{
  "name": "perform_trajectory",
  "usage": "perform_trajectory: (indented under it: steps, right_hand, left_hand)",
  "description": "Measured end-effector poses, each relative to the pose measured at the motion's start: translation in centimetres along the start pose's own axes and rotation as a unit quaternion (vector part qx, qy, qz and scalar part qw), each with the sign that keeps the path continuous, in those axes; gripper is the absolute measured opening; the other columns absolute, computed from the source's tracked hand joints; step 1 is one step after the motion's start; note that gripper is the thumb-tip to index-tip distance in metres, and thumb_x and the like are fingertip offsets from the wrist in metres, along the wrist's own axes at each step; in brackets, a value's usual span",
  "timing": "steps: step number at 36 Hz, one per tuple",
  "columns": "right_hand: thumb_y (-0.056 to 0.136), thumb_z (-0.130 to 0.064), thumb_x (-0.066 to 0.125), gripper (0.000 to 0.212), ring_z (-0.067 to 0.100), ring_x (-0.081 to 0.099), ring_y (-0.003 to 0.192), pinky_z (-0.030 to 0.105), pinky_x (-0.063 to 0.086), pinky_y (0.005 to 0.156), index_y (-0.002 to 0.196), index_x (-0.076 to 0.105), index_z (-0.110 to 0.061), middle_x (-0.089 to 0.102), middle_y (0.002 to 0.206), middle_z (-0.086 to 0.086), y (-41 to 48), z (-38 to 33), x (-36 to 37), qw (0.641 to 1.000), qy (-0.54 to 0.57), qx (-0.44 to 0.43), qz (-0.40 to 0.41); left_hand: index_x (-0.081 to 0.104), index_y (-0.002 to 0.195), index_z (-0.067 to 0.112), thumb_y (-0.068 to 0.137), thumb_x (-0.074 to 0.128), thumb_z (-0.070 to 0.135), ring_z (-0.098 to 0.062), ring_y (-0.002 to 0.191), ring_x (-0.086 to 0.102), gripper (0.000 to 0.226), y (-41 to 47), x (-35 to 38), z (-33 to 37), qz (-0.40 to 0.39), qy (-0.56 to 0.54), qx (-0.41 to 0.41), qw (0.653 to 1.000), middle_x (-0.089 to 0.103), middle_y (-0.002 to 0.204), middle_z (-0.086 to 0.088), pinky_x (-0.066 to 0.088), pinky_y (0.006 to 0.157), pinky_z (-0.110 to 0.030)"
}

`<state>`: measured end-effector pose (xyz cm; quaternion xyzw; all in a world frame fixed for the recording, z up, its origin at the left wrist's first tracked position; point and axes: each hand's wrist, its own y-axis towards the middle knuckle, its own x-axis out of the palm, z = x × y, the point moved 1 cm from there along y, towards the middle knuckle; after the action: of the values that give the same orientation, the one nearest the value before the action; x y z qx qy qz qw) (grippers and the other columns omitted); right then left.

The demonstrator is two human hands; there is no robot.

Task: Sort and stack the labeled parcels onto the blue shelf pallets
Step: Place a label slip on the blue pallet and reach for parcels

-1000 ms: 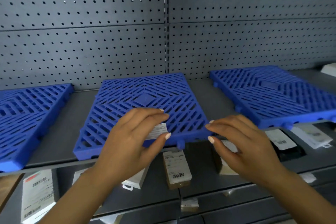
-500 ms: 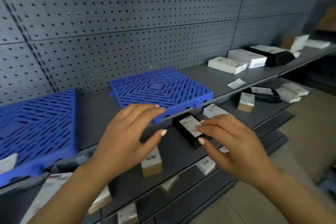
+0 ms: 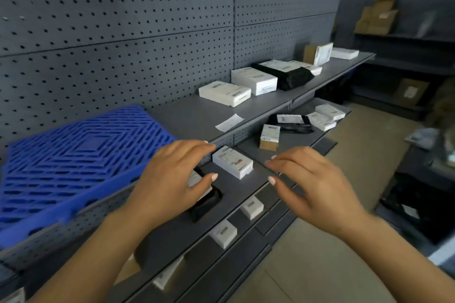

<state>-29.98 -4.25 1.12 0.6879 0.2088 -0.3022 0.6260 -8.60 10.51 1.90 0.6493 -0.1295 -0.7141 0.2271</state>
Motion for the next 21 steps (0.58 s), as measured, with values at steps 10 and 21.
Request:
perform_trajectory:
  steps: [10, 21]
  right_hand:
    - [0.090, -0.025, 0.058, 0.024, 0.020, 0.058, 0.096, 0.029, 0.049, 0.081, 0.107, 0.068, -0.011, 0.065, 0.104, 0.002, 3.0, 9.1, 4.3, 1.000, -0.008, -0.010, -0.025]
    - [0.091, -0.025, 0.059, 0.025, 0.024, 0.061, 0.096, 0.038, 0.052, 0.078, 0.111, 0.065, -0.012, 0.064, 0.107, 0.004, 6.0, 17.4, 10.9, 0.995, 0.057, -0.046, -0.063]
  left_hand:
    - [0.058, 0.125, 0.021, 0.086, 0.044, 0.051, -0.009, 0.114, 0.045, 0.051, 8.0, 6.1, -2.1, -0.006, 0.033, -0.002, 0.999, 0.060, 0.124, 0.005, 0.034, 0.097, -0.029]
    - [0.065, 0.119, 0.019, 0.083, 0.045, 0.049, -0.010, 0.111, 0.047, 0.051, 13.3, 9.4, -4.7, -0.007, 0.076, -0.029, 0.997, 0.063, 0.121, 0.003, 0.036, 0.097, -0.030]
